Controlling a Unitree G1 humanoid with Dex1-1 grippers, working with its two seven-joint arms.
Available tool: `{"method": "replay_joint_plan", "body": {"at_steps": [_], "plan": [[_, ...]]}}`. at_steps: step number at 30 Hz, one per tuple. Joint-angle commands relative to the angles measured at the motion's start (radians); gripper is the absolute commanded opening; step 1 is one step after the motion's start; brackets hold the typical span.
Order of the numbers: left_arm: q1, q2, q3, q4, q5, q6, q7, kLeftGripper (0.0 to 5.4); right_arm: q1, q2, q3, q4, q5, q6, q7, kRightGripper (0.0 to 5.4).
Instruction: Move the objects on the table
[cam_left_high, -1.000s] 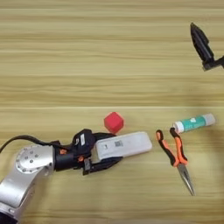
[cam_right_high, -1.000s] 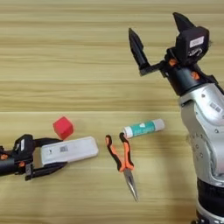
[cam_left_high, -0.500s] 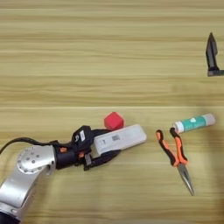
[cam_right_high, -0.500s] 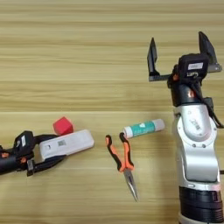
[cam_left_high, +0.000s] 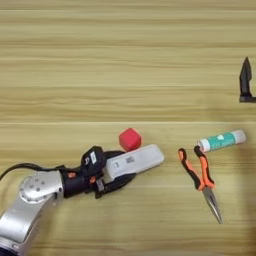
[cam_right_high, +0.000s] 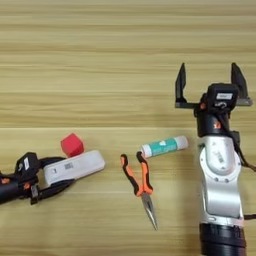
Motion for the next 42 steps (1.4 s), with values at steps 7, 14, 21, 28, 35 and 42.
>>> {"method": "replay_joint_plan", "body": {"at_steps": [7, 14, 21, 28, 35, 42], "plan": [[0.004, 0.039, -0.009, 0.001, 0.037, 0.072, -0.008, 2.86, 0.004, 0.008, 0.004, 0.007, 0.004, -0.006, 0.003, 5.4], [0.01, 0.044, -0.014, 0.002, 0.039, 0.071, -0.012, 2.86, 0.01, 0.011, 0.015, 0.004, 0.003, -0.005, 0.006, 5.4], [0.015, 0.05, -0.02, -0.006, 0.041, 0.059, -0.03, 3.63, 0.01, 0.01, 0.022, 0.007, 0.005, -0.003, 0.007, 5.4], [0.016, 0.046, -0.007, -0.015, 0.037, 0.027, -0.035, 4.26, 0.013, 0.011, 0.026, 0.013, 0.005, -0.006, 0.01, 5.4], [-0.004, 0.017, 0.042, -0.039, -0.005, -0.009, -0.02, 5.06, 0.017, 0.008, 0.026, 0.019, 0.016, 0.012, 0.018, 5.4], [-0.015, -0.012, 0.083, -0.113, -0.039, -0.067, -0.006, 5.35, 0.034, 0.005, 0.025, 0.026, 0.019, 0.031, 0.03, 5.4]]}}
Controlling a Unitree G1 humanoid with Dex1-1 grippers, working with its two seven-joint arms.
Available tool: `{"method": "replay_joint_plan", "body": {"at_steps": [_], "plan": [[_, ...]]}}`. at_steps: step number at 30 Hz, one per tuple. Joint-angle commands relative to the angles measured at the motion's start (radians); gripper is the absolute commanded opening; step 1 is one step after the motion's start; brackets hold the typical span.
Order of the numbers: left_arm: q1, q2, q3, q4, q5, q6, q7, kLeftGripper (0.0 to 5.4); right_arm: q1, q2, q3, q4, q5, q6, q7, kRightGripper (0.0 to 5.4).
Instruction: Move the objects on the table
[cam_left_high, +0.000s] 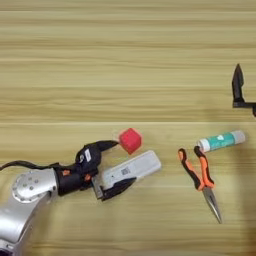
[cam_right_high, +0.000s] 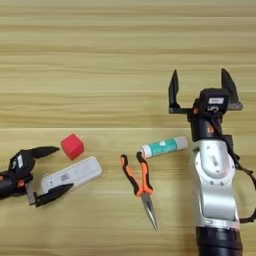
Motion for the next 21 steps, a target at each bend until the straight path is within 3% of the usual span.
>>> {"method": "replay_joint_plan", "body": {"at_steps": [1, 4, 11, 17, 21], "plan": [[-0.012, -0.011, 0.026, -0.071, -0.016, -0.031, 0.019, 5.35, 0.015, 0.0, 0.0, 0.006, 0.01, 0.027, 0.01, 5.4], [-0.022, -0.04, 0.045, -0.125, -0.047, -0.02, 0.06, 5.35, 0.025, 0.004, 0.002, 0.008, 0.017, 0.04, 0.012, 5.4], [-0.076, -0.125, 0.054, -0.149, -0.059, -0.017, 0.158, 5.35, 0.053, 0.012, 0.01, 0.023, 0.02, 0.048, 0.019, 5.4], [-0.139, -0.208, 0.05, -0.079, -0.017, -0.032, 0.253, 5.35, 0.078, -0.002, 0.007, 0.007, 0.032, 0.062, 0.044, 5.4], [-0.171, -0.226, 0.036, -0.007, 0.056, -0.021, 0.315, 5.35, 0.101, -0.016, 0.019, -0.003, 0.022, 0.054, 0.071, 5.4]]}}
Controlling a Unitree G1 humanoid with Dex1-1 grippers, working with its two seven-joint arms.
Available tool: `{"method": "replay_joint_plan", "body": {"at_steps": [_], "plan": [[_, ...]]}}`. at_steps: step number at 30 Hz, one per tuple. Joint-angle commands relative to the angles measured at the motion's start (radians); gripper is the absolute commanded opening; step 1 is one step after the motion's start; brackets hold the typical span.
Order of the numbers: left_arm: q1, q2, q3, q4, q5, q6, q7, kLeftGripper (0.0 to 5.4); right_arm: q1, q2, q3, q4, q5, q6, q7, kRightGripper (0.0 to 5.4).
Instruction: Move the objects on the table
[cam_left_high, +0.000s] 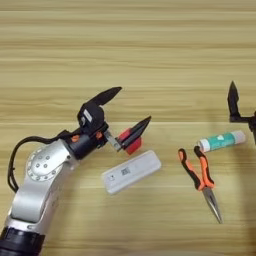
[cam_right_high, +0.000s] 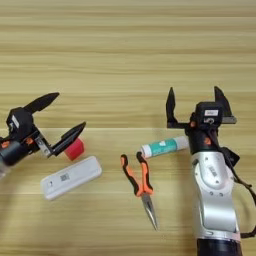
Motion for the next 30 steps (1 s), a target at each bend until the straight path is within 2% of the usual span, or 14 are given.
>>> {"method": "replay_joint_plan", "body": {"at_steps": [1, 7, 14, 18, 24, 30], "plan": [[-0.036, -0.008, -0.018, 0.076, 0.079, 0.016, 0.056, 5.35, 0.02, -0.018, 0.009, -0.022, -0.002, 0.011, 0.027, 5.4], [-0.032, 0.008, -0.031, 0.113, 0.118, 0.052, 0.066, 5.35, 0.011, -0.016, 0.013, -0.026, 0.0, 0.014, 0.034, 5.4], [0.025, 0.079, -0.072, 0.069, 0.108, 0.144, -0.016, 5.35, 0.009, -0.006, 0.017, -0.009, -0.003, 0.005, 0.031, 5.4], [0.056, 0.129, -0.06, 0.054, 0.104, 0.227, -0.037, 5.35, 0.011, 0.004, 0.024, -0.002, -0.006, -0.003, 0.025, 5.4], [0.09, 0.149, -0.052, 0.025, 0.098, 0.258, -0.04, 5.35, 0.012, 0.007, 0.028, -0.005, -0.007, -0.004, 0.023, 5.4], [0.094, 0.148, -0.04, 0.038, 0.097, 0.263, -0.033, 5.35, 0.015, 0.015, 0.036, -0.01, -0.003, -0.003, 0.022, 5.4]]}}
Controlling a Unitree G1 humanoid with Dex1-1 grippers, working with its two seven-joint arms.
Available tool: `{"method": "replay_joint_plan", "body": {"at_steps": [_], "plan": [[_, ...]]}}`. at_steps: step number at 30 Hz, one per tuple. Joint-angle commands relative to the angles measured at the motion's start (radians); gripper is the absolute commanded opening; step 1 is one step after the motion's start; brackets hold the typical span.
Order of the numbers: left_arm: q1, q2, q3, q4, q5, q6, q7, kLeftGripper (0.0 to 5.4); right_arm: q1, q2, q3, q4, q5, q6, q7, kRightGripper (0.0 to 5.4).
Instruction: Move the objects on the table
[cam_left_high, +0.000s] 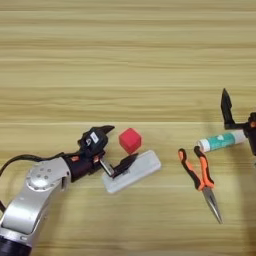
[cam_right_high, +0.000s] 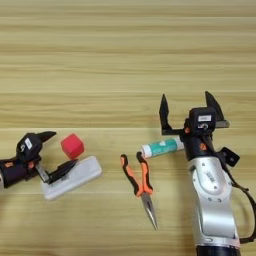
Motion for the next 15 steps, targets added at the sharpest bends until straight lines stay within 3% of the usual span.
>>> {"method": "replay_joint_plan", "body": {"at_steps": [1, 15], "plan": [[0.001, 0.007, 0.014, 0.005, -0.001, 0.013, 0.005, 5.35, -0.004, 0.013, 0.011, -0.008, 0.002, 0.002, -0.002, 5.4], [-0.026, -0.011, 0.001, 0.045, 0.007, 0.026, 0.008, 5.35, -0.001, 0.019, 0.021, -0.016, 0.001, 0.0, -0.003, 5.4]]}}
